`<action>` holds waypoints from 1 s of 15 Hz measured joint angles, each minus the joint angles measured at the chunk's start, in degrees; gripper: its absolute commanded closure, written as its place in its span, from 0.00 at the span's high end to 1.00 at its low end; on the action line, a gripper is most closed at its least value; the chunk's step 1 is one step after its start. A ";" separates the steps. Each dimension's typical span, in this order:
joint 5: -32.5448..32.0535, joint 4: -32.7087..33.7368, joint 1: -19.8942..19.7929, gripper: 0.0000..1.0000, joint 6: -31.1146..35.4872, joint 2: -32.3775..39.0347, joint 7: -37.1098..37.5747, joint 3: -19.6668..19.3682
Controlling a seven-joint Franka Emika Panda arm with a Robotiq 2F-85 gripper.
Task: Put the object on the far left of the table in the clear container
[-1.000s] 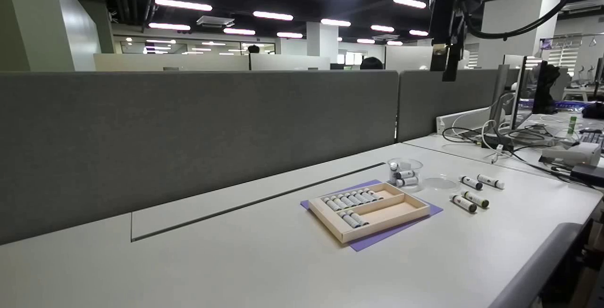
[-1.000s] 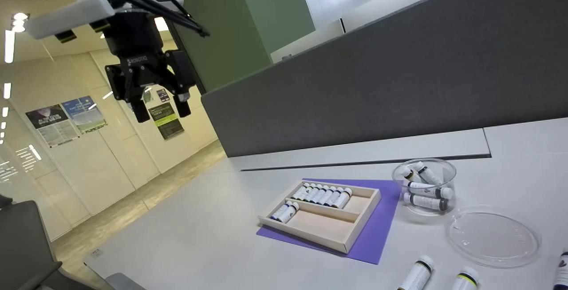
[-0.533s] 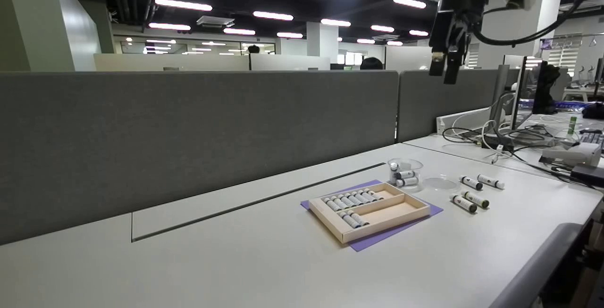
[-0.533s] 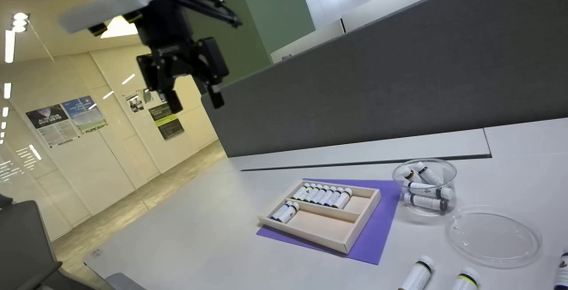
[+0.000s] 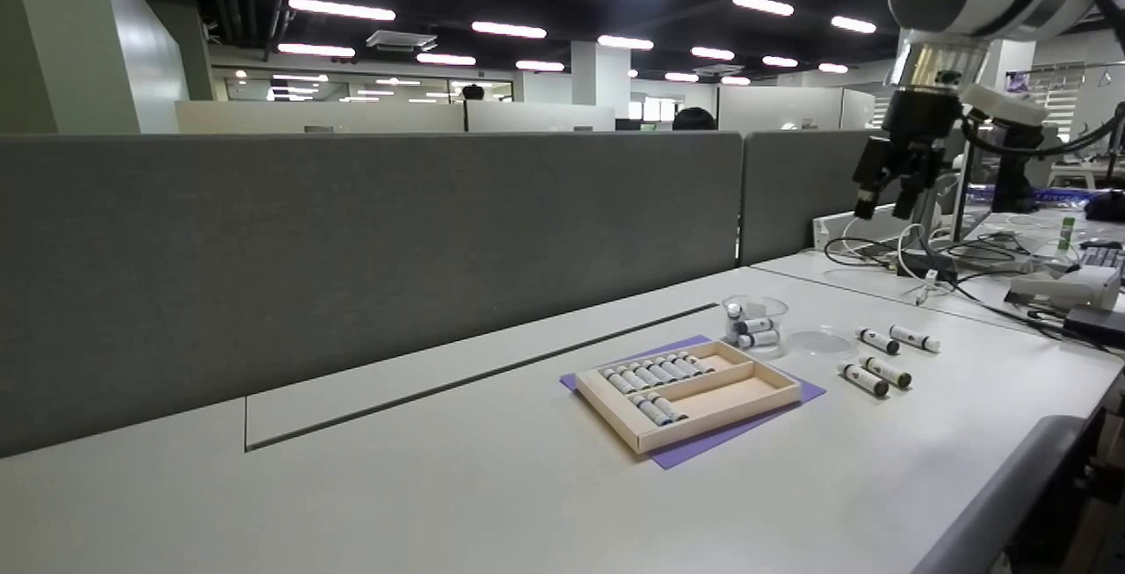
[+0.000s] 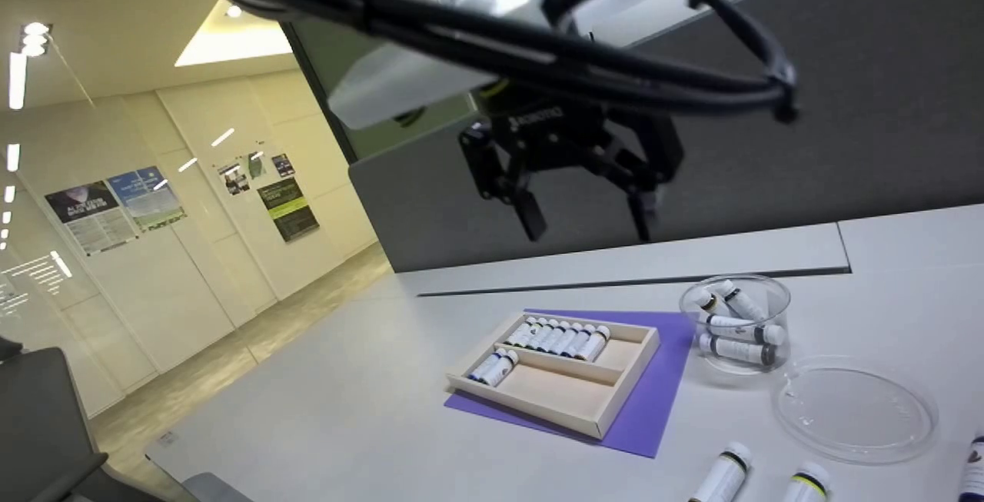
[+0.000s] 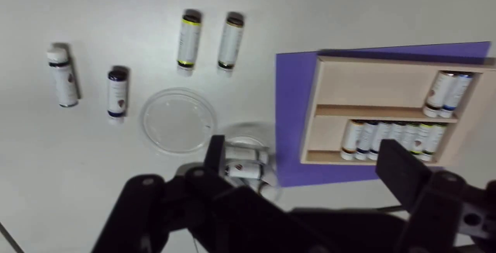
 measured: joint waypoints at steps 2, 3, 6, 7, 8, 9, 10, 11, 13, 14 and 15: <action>0.97 1.69 -2.06 1.00 0.48 6.13 0.09 -0.70; 1.47 2.86 -2.65 1.00 -0.08 8.56 0.17 -0.67; 1.87 4.97 -2.76 1.00 -0.72 11.31 0.70 -0.37; 1.87 5.20 -2.73 1.00 -1.03 11.28 0.78 -0.32; 1.87 5.35 -2.74 1.00 -1.25 11.24 0.79 -0.32; 1.87 5.41 -2.74 1.00 -1.32 11.21 0.80 -0.32; 1.87 5.43 -2.74 1.00 -1.33 11.21 0.80 -0.32; 1.81 5.39 -3.09 1.00 -1.32 11.30 0.72 0.09; 1.93 5.36 -4.15 1.00 -1.26 12.49 0.71 1.53; 1.95 5.50 -4.57 1.00 -1.26 13.88 0.75 2.27; 1.94 5.79 -4.93 1.00 -1.24 15.70 0.92 2.96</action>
